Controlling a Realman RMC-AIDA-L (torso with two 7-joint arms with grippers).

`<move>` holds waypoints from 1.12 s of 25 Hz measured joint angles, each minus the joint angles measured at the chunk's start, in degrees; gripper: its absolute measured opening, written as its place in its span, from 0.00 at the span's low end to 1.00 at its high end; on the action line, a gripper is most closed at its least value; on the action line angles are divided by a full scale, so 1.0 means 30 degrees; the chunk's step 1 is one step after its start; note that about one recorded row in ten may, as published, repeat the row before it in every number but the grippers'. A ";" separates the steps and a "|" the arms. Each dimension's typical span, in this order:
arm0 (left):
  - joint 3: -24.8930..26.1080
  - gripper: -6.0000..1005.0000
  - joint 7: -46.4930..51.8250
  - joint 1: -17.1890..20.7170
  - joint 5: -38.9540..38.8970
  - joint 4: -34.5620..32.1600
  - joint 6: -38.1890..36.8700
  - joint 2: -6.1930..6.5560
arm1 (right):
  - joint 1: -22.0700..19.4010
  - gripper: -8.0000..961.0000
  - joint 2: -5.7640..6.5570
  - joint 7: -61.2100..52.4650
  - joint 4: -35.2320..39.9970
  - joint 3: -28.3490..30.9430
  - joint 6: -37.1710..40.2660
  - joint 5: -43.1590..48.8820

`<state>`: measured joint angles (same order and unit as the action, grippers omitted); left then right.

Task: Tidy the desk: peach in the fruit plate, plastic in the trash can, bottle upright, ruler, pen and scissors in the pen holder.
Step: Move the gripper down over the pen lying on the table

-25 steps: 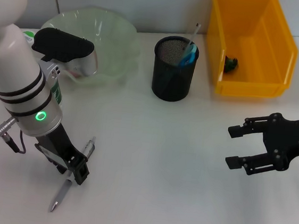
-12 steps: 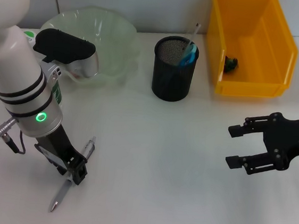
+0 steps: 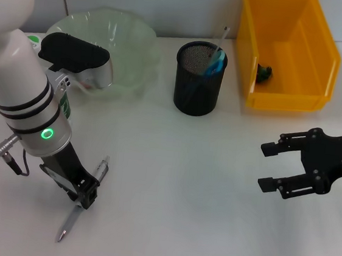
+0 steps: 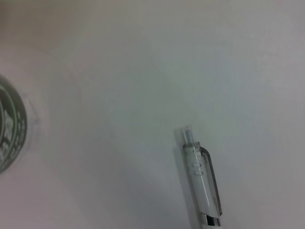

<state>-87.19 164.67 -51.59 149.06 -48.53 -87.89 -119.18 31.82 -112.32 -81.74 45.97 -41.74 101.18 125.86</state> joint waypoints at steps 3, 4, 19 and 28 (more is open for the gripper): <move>0.0001 0.27 -0.0021 0.0003 0.0000 0.0005 0.0003 0.0000 | -0.0001 0.75 0.0001 0.0000 0.0001 0.0000 0.0018 0.0000; 0.0001 0.27 -0.0051 0.0018 0.0000 0.0006 0.0016 0.0000 | -0.0001 0.75 0.0001 0.0000 0.0001 0.0000 0.0018 0.0000; -0.0478 0.25 -0.0135 0.0143 -0.0001 0.0007 0.0255 0.0000 | -0.0017 0.75 -0.0036 -0.0144 0.0000 0.0000 0.0031 0.0000; -0.0729 0.21 -0.0162 0.0110 0.0017 0.0001 0.0258 0.0000 | -0.0038 0.74 -0.0060 -0.0147 -0.0001 0.0000 0.0137 0.0000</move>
<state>-89.38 164.18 -51.26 149.11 -48.53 -87.11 -119.18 31.71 -112.50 -82.18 45.97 -41.74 101.59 125.86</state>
